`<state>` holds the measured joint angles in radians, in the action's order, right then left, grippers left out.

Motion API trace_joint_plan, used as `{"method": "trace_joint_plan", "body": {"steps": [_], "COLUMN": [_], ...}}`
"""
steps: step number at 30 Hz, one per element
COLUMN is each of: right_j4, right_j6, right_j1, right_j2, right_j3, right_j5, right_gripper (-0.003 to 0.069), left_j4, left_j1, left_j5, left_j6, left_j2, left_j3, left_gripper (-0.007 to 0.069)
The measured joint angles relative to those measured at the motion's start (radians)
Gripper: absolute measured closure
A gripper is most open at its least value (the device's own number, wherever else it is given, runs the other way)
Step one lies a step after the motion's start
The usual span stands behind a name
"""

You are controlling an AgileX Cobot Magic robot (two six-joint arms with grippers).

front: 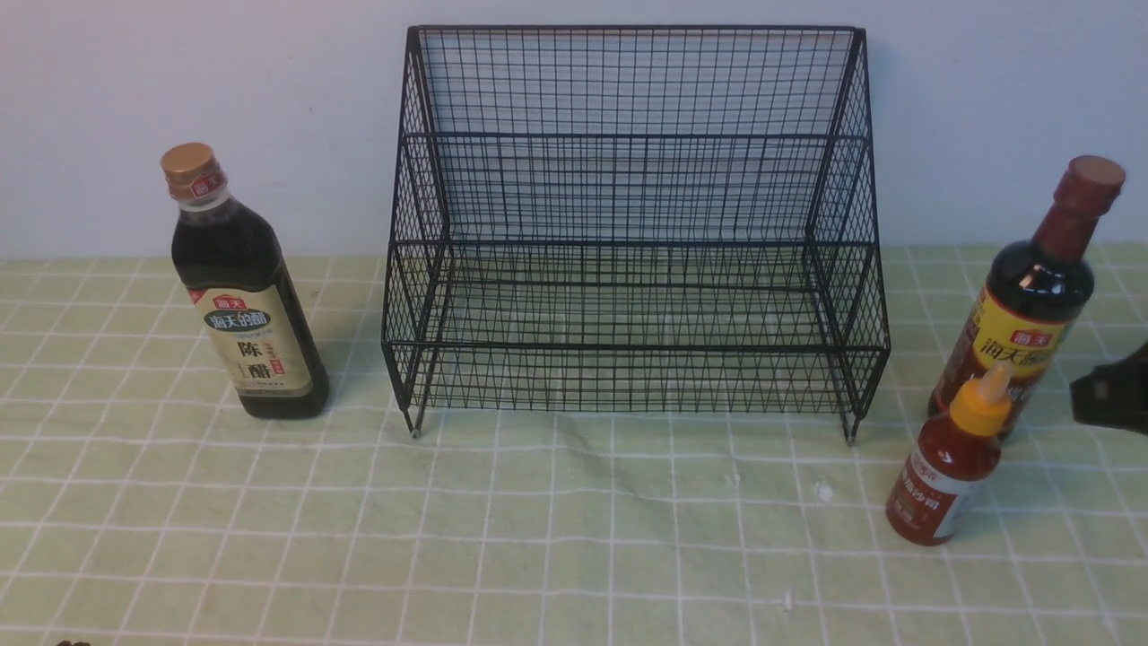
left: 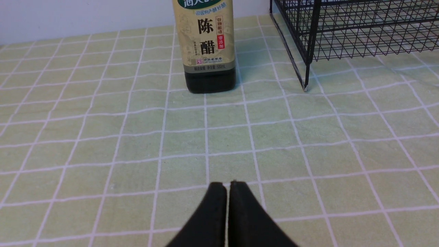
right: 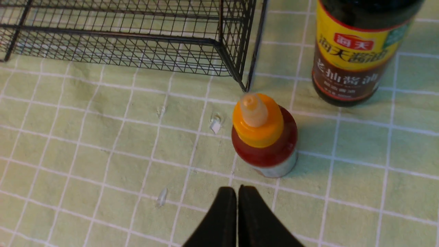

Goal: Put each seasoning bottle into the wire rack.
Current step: Use the right arm to grab the condiment bottle closest to it

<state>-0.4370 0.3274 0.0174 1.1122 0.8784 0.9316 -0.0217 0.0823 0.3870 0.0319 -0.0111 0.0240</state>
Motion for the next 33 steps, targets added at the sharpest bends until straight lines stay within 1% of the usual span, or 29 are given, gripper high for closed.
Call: {"method": "trace_joint_plan", "body": {"steps": [2, 5, 8, 10, 11, 12, 13, 15, 18, 19, 20, 21, 24, 29, 30, 32, 33], "right_j4": [0.030, 0.096, 0.143, 0.184, 0.194, 0.209, 0.237, 0.272, 0.304, 0.311, 0.311, 0.319, 0.323, 0.324, 0.322, 0.317, 0.317], "right_j6": [0.003, -0.005, -0.007, -0.020, -0.030, -0.038, -0.062, -0.093, -0.136, -0.146, -0.148, -0.158, -0.172, -0.186, -0.187, -0.188, -0.188], "right_j1": [-0.053, -0.125, -0.159, -0.175, -0.176, -0.176, -0.176, -0.176, -0.176, -0.176, -0.176, -0.176, -0.176, -0.176, -0.176, -0.176, -0.176], "right_j2": [0.030, 0.047, 0.052, 0.061, 0.066, 0.073, 0.090, 0.122, 0.176, 0.196, 0.199, 0.225, 0.278, 0.338, 0.353, 0.363, 0.363], "right_j3": [0.003, 0.003, 0.003, 0.004, 0.005, 0.005, 0.005, 0.005, 0.005, 0.005, 0.005, 0.005, 0.005, 0.005, 0.005, 0.005, 0.005], "right_j5": [-0.042, -0.128, -0.190, -0.252, -0.263, -0.274, -0.288, -0.291, -0.293, -0.295, -0.295, -0.302, -0.316, -0.344, -0.349, -0.352, -0.352], "right_gripper": [0.0654, 0.0623, 0.0578, 0.0494, 0.0468, 0.0424, 0.0359, 0.0272, 0.0166, 0.0140, 0.0140, 0.0111, 0.0090, 0.0100, 0.0130, 0.0249, 0.0263], "left_j4": [0.000, 0.000, 0.000, 0.000, 0.000, 0.000, 0.000, 0.000, 0.000, 0.000, 0.000, 0.000, 0.000, 0.000, 0.000, 0.000, 0.000], "left_j1": [0.000, 0.000, 0.000, 0.000, 0.000, 0.000, 0.000, 0.000, 0.000, 0.000, 0.000, 0.000, 0.000, 0.000, 0.000, 0.000, 0.000], "left_j5": [0.000, 0.000, 0.000, 0.000, 0.000, 0.000, 0.000, 0.000, 0.000, 0.000, 0.000, 0.000, 0.000, 0.000, 0.000, 0.000, 0.000], "left_j6": [0.000, 0.000, 0.000, 0.000, 0.000, 0.000, 0.000, 0.000, 0.000, 0.000, 0.000, 0.000, 0.000, 0.000, 0.000, 0.000, 0.000], "left_j2": [0.000, 0.000, 0.000, 0.000, 0.000, 0.000, 0.000, 0.000, 0.000, 0.000, 0.000, 0.000, 0.000, 0.000, 0.000, 0.000, 0.000], "left_j3": [0.000, 0.000, 0.000, 0.000, 0.000, 0.000, 0.000, 0.000, 0.000, 0.000, 0.000, 0.000, 0.000, 0.000, 0.000, 0.000, 0.000], "left_gripper": [0.0631, 0.0631, 0.0631, 0.0631, 0.0631, 0.0631, 0.0631, 0.0631, 0.0631, 0.0631, 0.0631, 0.0631, 0.0631, 0.0631, 0.0631, 0.0631, 0.0631]}}
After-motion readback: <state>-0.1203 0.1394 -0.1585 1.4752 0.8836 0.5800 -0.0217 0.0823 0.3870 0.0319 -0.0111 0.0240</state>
